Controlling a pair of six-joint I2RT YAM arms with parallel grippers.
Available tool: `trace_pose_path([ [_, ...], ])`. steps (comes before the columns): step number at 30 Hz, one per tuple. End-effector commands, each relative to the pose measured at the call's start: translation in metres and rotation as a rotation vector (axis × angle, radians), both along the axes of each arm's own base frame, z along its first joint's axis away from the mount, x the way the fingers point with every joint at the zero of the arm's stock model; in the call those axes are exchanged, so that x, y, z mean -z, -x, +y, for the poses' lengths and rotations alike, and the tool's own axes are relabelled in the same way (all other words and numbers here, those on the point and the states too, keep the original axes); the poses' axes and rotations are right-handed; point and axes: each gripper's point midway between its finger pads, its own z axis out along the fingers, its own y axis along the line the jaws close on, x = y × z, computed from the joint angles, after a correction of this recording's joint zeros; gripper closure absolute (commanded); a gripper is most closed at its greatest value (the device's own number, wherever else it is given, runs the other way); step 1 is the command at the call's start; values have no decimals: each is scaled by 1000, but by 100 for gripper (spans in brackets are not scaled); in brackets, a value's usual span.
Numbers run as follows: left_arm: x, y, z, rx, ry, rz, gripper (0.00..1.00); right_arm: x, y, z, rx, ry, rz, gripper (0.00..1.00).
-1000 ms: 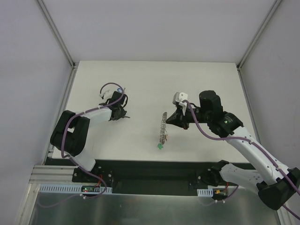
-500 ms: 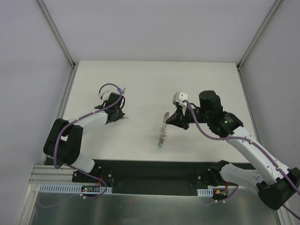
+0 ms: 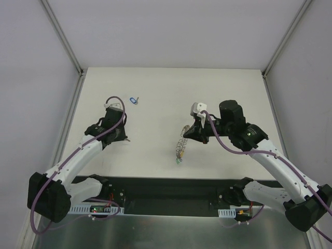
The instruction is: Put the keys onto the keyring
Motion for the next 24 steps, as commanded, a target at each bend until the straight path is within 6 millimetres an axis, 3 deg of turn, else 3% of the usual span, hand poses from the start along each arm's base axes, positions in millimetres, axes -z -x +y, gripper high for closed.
trace_pose_path([
  [1,-9,29,9,106,-42,32,100,-23,0,5,-43,-53,-59,99],
  [4,-10,24,4,166,-64,48,100,-22,-1,5,-37,-49,-62,99],
  [5,-2,23,0,207,-81,89,100,-22,-1,5,-38,-49,-64,99],
  [10,8,6,-32,381,-182,165,100,-21,1,4,-39,-50,-59,99],
  [11,21,7,-44,449,-227,210,100,-22,1,4,-39,-52,-61,99],
  [13,19,-6,-60,495,-263,202,100,-21,3,3,-39,-53,-58,99],
  [14,32,-6,-70,540,-281,238,100,-20,4,3,-40,-54,-56,99],
  [18,43,-20,-109,651,-264,254,100,-16,4,2,-37,-50,-50,99],
  [24,62,-27,-149,775,-228,262,100,-9,2,2,-30,-39,-41,99],
])
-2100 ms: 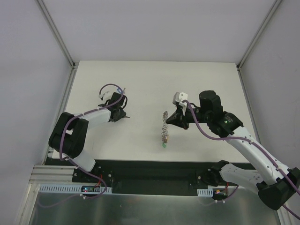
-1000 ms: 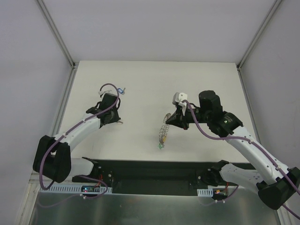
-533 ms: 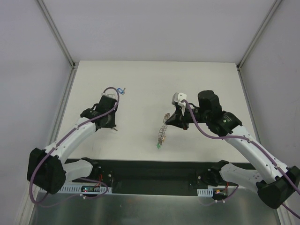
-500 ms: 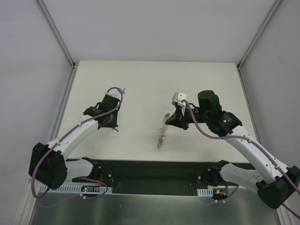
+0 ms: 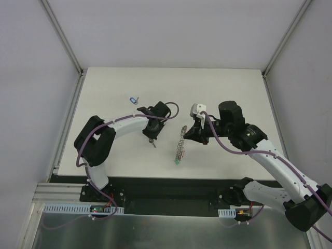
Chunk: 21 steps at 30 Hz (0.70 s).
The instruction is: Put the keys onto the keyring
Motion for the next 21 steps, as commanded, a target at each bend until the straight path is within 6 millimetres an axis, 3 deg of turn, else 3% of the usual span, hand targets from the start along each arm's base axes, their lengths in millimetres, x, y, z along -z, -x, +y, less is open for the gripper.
trace_pose_path([
  [1,-2,-11,-30,98,68,-10,100,-14,2,2,-27,-45,-51,99],
  [5,-1,-17,-35,80,94,-40,100,-13,0,-1,-10,-36,-56,99],
  [13,14,-15,-24,-73,100,-77,93,-10,1,0,-13,-33,-34,99],
  [21,-4,-21,-20,-250,173,-177,82,-15,4,-1,-14,-40,-32,99],
])
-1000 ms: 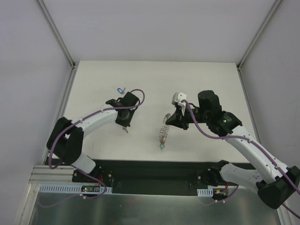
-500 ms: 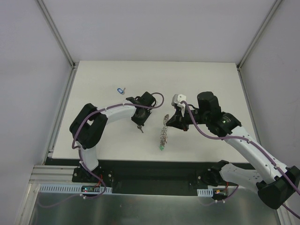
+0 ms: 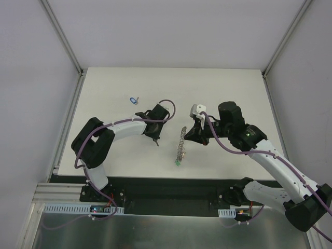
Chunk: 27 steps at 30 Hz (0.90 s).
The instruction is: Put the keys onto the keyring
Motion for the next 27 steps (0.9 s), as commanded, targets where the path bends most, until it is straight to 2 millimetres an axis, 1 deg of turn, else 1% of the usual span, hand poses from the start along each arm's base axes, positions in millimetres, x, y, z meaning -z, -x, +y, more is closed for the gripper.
trace_pose_path([
  [1,-17,-5,6,-118,35,-78,82,-23,4,1,-22,-57,-52,99],
  [4,-20,-5,6,-127,46,-85,79,-23,4,0,-20,-57,-52,99],
  [10,-25,-1,3,-159,91,-74,78,-23,4,0,-17,-54,-50,99],
  [16,-19,3,5,-256,114,-55,76,-20,3,0,-16,-49,-46,99],
  [20,-16,5,7,-305,119,-53,77,-19,3,-1,-14,-47,-47,99],
  [26,-16,2,6,-296,116,-53,84,-18,2,-1,-12,-45,-49,99],
  [27,-14,3,6,-294,113,-49,87,-18,2,-1,-12,-45,-49,99],
])
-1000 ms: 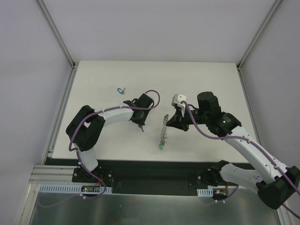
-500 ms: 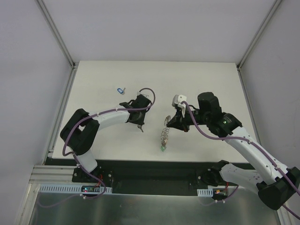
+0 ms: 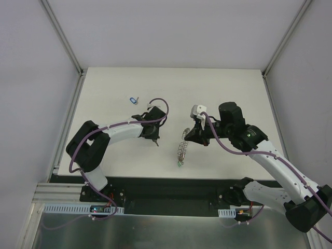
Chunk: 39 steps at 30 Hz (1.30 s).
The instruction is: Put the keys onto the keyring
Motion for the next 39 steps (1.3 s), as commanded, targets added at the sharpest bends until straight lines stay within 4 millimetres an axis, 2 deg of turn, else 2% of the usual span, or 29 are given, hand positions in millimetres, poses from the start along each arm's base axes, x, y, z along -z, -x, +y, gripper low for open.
trace_pose_path([
  [1,-7,-3,-1,-28,13,-20,89,-19,0,2,-16,-50,-57,99],
  [13,-5,4,-3,-39,38,4,91,-18,-1,1,-13,-50,-58,99],
  [18,-4,6,-4,-35,46,17,100,-18,-1,1,-12,-48,-58,99],
  [21,-11,6,-2,-10,42,-9,100,-19,-1,0,-9,-47,-62,98],
  [24,-29,5,4,48,30,-69,100,-19,0,-1,-7,-43,-62,99],
  [25,-44,4,5,102,35,-111,100,-22,0,-2,-6,-44,-65,99],
  [27,-59,7,2,178,56,-142,100,-26,3,-2,-14,-46,-66,99],
  [28,-75,9,2,250,66,-191,100,-28,3,-3,-10,-46,-69,99],
  [30,-93,12,1,321,86,-242,100,-31,4,-4,-10,-48,-73,99],
  [31,-111,16,-2,393,110,-292,100,-31,5,-5,-10,-42,-70,99],
  [36,-156,38,-10,602,201,-416,100,-43,10,-7,-17,-48,-78,99],
  [37,-172,46,-14,673,233,-462,100,-43,11,-8,-16,-46,-77,99],
  [39,-184,55,-17,747,259,-505,100,-50,12,-9,-21,-51,-85,99],
])
